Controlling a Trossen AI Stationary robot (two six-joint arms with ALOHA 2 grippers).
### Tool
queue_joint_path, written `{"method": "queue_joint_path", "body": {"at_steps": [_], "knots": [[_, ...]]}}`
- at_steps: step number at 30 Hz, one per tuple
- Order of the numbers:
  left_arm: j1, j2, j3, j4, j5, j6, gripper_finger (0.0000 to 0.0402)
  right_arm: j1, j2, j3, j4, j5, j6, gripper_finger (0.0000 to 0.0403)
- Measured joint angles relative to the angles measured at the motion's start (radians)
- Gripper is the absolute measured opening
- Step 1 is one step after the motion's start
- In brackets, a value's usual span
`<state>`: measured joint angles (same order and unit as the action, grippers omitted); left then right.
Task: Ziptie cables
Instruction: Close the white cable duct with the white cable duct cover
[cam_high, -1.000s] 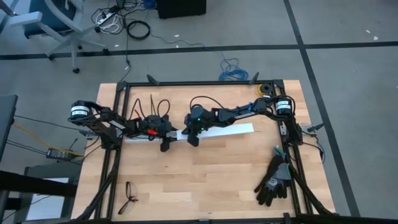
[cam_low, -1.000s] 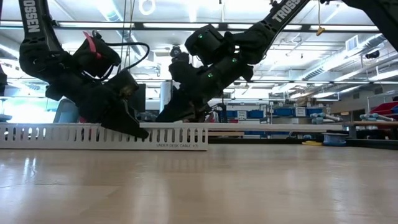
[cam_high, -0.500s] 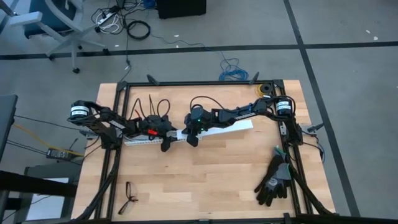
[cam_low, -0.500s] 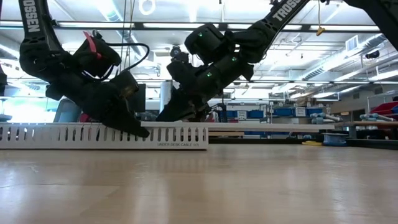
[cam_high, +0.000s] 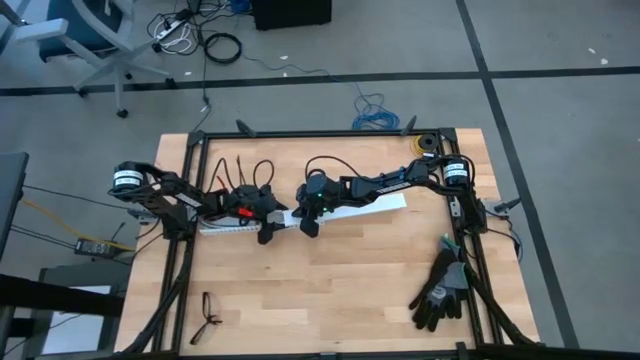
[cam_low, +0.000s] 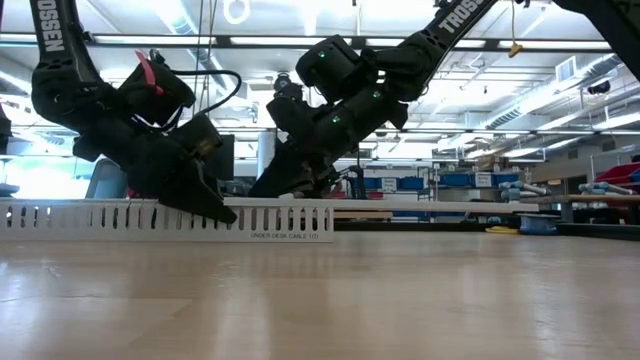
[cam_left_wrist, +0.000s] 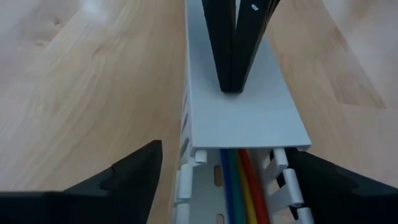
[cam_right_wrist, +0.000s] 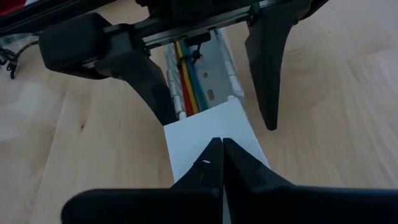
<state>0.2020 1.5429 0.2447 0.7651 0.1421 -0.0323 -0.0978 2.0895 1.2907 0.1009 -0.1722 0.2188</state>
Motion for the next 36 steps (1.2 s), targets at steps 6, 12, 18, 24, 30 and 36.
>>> {"method": "queue_joint_path", "body": {"at_steps": [6, 12, 18, 24, 30, 36], "knots": [[0.007, -0.026, -0.025, -0.028, 0.005, 0.03, 0.0307, -0.001, 0.001, 0.0, 0.005, 0.001, 0.002, 0.0], [0.015, -0.16, -0.111, -0.049, 0.0, 0.03, 0.0307, 0.0, 0.001, 0.0, 0.008, 0.003, 0.014, 0.0], [0.015, -0.204, -0.169, -0.045, -0.014, 0.032, 0.0307, 0.0, 0.001, -0.001, 0.012, 0.003, 0.017, 0.0], [0.015, -0.195, -0.172, -0.048, -0.014, 0.03, 0.03, 0.0, 0.001, -0.002, 0.024, 0.002, 0.025, 0.0], [0.015, -0.195, -0.172, -0.044, -0.009, 0.029, 0.0262, 0.0, -0.071, -0.007, -0.036, 0.019, -0.026, 0.0], [0.014, -0.194, -0.172, -0.039, -0.015, 0.027, 0.025, 0.0, -0.17, -0.006, -0.196, 0.032, -0.048, 0.0]]}}
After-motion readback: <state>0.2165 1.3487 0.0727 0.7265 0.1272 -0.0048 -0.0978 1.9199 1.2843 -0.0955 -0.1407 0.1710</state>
